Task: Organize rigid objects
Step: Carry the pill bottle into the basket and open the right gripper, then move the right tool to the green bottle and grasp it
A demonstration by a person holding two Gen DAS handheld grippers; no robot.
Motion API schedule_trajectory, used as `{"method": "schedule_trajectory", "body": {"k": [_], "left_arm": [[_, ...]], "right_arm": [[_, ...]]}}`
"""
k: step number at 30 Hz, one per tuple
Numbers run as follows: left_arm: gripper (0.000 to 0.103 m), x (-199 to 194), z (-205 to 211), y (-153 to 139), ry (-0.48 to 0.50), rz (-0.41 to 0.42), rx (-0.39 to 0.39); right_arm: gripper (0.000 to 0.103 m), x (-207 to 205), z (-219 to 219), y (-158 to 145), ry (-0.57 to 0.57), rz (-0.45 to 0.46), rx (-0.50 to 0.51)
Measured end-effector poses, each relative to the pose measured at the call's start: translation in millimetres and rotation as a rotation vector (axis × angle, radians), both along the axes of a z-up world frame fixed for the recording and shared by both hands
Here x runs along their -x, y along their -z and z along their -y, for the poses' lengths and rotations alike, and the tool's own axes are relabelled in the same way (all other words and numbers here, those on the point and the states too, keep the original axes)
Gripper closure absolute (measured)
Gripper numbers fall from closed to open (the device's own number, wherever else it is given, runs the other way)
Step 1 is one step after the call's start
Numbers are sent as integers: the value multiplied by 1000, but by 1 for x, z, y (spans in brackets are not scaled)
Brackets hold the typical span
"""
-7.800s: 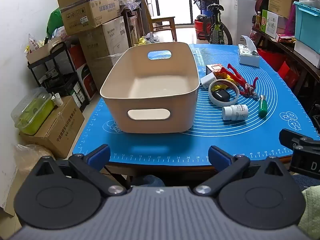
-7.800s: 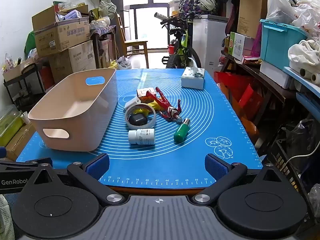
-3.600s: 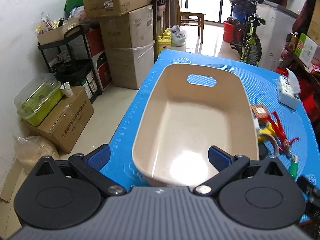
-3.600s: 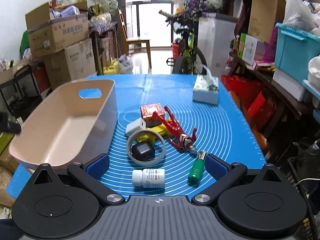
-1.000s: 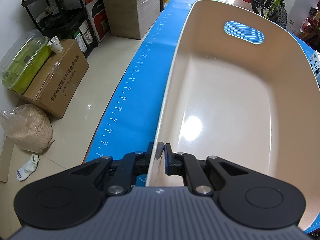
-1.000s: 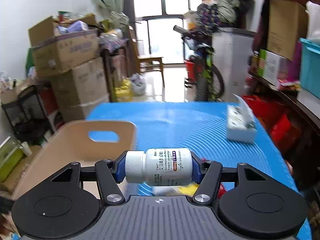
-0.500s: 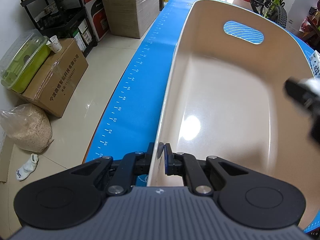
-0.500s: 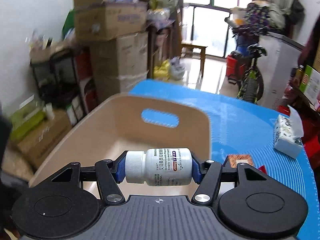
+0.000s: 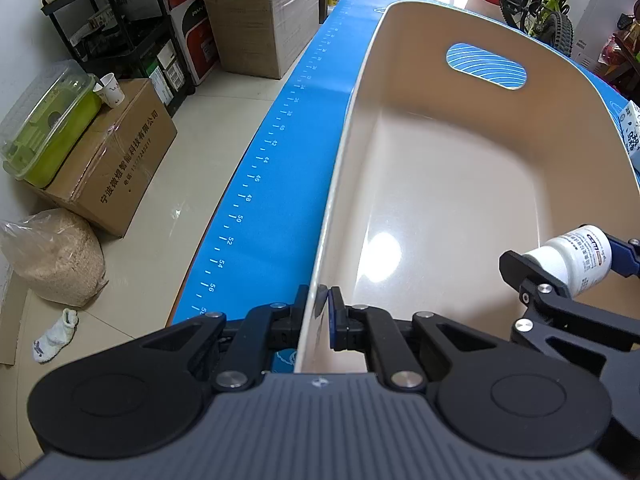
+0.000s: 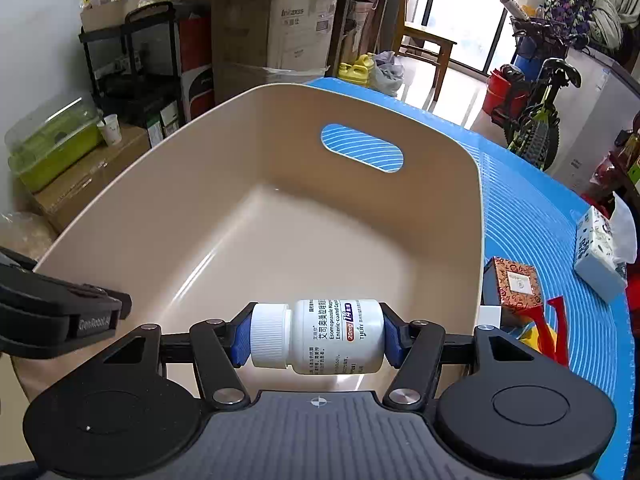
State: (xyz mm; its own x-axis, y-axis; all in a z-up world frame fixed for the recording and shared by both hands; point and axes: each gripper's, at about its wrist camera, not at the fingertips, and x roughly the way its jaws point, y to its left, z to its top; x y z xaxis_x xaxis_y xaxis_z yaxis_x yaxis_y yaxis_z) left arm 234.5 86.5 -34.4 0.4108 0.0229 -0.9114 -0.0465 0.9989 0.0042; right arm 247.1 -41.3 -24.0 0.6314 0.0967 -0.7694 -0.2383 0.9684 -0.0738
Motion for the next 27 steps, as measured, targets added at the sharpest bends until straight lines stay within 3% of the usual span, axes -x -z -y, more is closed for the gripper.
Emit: {"method": "schedule_trajectory", "body": {"k": [2, 5, 16, 23, 27], "left_arm": [[93, 0, 1, -1, 1, 1, 0], [92, 1, 0, -2, 1, 1, -1], [92, 1, 1, 0, 1, 3, -1], [92, 1, -1, 0, 1, 3, -2], [92, 1, 0, 0, -2, 3, -1]], "right_arm": [[37, 1, 0, 0, 3, 4, -4], [26, 3, 7, -4, 14, 18, -42], [14, 23, 47, -44, 98, 133, -154], [12, 42, 91, -63, 200, 187, -189], [11, 49, 120, -58, 275, 184, -174]]}}
